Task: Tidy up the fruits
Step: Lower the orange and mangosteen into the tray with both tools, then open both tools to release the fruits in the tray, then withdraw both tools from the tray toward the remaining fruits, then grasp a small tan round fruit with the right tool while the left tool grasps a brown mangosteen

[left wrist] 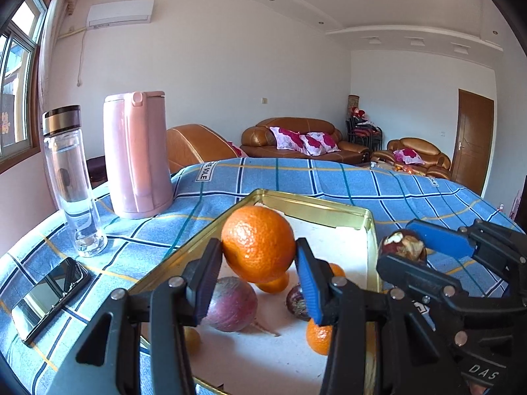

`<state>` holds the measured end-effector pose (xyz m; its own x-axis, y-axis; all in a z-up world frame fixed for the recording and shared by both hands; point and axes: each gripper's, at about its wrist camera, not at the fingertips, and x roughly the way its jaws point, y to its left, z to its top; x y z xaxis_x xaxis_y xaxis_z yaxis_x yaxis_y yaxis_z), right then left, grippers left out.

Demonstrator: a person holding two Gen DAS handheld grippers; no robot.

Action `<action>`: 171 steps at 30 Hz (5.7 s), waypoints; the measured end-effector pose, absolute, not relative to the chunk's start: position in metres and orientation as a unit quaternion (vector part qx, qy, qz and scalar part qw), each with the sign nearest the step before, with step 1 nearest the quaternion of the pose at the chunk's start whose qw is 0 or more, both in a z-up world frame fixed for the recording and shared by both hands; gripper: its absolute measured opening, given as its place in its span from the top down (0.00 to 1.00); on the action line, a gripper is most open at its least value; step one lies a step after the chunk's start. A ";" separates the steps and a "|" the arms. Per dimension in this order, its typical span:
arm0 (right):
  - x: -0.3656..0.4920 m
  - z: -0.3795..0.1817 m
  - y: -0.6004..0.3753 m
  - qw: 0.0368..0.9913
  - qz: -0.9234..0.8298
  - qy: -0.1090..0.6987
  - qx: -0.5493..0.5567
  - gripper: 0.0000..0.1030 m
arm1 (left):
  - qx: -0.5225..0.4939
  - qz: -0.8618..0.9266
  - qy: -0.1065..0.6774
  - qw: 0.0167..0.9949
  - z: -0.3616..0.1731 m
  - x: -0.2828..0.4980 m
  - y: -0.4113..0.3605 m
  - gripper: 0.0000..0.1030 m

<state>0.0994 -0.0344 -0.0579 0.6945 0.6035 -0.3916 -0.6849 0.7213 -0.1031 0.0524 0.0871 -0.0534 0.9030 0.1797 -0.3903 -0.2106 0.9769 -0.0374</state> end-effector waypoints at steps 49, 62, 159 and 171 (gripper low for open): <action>0.111 -0.083 0.030 0.874 0.396 0.233 -0.160 0.57 | -0.040 0.133 0.271 0.953 -0.069 0.063 0.124 0.54; 0.114 -0.085 0.031 0.872 0.394 0.239 -0.163 0.53 | -0.037 0.138 0.263 0.954 -0.065 0.059 0.121 0.33; 0.258 -0.102 -0.213 0.917 0.151 0.369 -0.024 0.73 | 0.009 -0.109 0.422 0.900 -0.103 0.246 -0.090 0.59; 0.243 -0.092 -0.208 0.931 0.156 0.327 -0.040 0.73 | 0.026 -0.085 0.367 0.926 -0.085 0.223 -0.089 0.59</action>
